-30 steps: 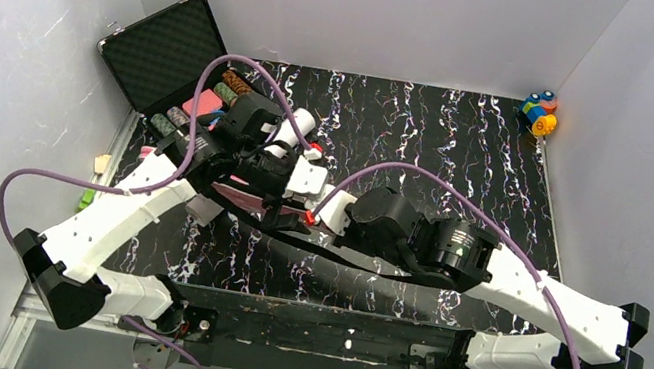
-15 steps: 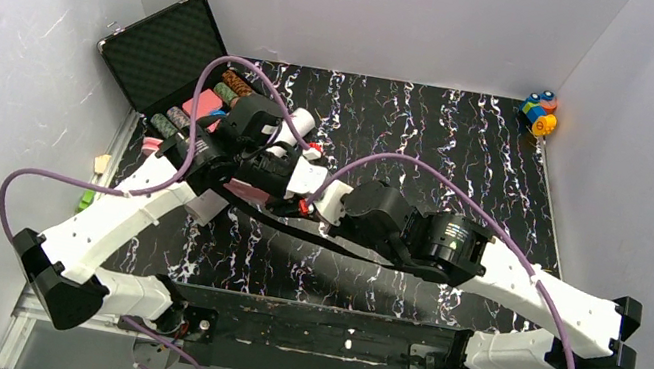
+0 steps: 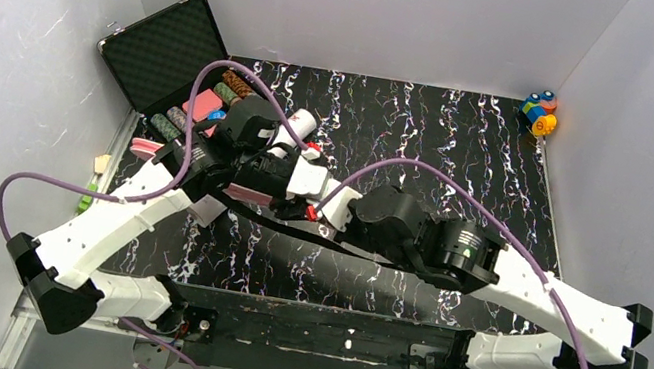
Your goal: Pack up the badminton gear
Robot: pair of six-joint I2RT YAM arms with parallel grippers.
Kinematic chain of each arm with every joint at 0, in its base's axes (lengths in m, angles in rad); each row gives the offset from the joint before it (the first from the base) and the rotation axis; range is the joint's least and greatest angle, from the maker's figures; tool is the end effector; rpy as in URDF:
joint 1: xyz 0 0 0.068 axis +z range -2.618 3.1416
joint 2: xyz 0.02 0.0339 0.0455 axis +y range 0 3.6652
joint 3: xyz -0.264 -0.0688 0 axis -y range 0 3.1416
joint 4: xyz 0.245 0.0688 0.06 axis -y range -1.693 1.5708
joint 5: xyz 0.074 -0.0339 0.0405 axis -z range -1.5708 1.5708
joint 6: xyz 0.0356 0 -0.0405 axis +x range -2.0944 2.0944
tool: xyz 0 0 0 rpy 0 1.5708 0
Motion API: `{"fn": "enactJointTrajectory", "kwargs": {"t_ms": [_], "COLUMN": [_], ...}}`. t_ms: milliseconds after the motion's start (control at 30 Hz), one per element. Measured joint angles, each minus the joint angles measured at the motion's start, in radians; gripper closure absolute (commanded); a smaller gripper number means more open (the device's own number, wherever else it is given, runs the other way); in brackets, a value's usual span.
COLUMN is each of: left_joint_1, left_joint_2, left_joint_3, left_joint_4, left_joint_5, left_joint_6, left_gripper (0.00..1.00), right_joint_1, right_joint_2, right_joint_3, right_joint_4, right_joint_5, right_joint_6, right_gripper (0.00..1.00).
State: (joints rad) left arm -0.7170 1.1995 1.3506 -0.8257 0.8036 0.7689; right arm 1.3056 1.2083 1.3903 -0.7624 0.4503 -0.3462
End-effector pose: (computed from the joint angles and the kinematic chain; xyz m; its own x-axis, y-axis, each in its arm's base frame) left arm 0.1599 -0.1734 0.3941 0.2735 0.4019 -0.8739 0.9597 -0.1749 0.2199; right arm 0.0792 0.2325 0.4055 0.1273 -0.6970 -0.7056 -0.7763 0.3728 -0.5083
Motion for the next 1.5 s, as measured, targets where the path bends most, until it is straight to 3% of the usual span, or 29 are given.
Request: {"fn": "enactJointTrajectory", "kwargs": {"t_ms": [300,767,833,1100,1200,1367,1500], "left_joint_1": [0.009,0.002,-0.014,-0.051,-0.054,-0.059,-0.059], "left_joint_2": [-0.045,-0.056,-0.052,-0.043,-0.052,-0.066,-0.070], "left_joint_3": [-0.020,-0.002,-0.002,0.005,0.004,-0.004,-0.011], "left_joint_4": [0.153,0.070,0.058,0.052,0.086,0.127,0.151], "left_joint_5": [-0.031,0.030,0.019,-0.048,-0.089,-0.126,-0.135], "left_joint_6": [-0.142,-0.088,-0.069,-0.053,-0.077,-0.122,-0.145], "left_gripper": [0.29,0.28,0.31,0.63,0.70,1.00,1.00], "right_joint_1": [0.022,0.031,0.031,0.031,0.029,0.029,0.029], "right_joint_2": [-0.104,-0.129,-0.126,-0.109,-0.107,-0.100,-0.100], "right_joint_3": [-0.048,-0.054,-0.053,-0.038,-0.026,-0.010,-0.010], "right_joint_4": [0.050,0.063,0.062,0.053,0.052,0.065,0.085], "right_joint_5": [-0.093,-0.110,-0.110,-0.103,-0.082,-0.039,-0.004], "right_joint_6": [0.011,0.016,0.013,-0.003,-0.006,-0.017,-0.024], "right_gripper": [0.99,0.99,0.99,0.99,0.99,0.99,0.99]}}
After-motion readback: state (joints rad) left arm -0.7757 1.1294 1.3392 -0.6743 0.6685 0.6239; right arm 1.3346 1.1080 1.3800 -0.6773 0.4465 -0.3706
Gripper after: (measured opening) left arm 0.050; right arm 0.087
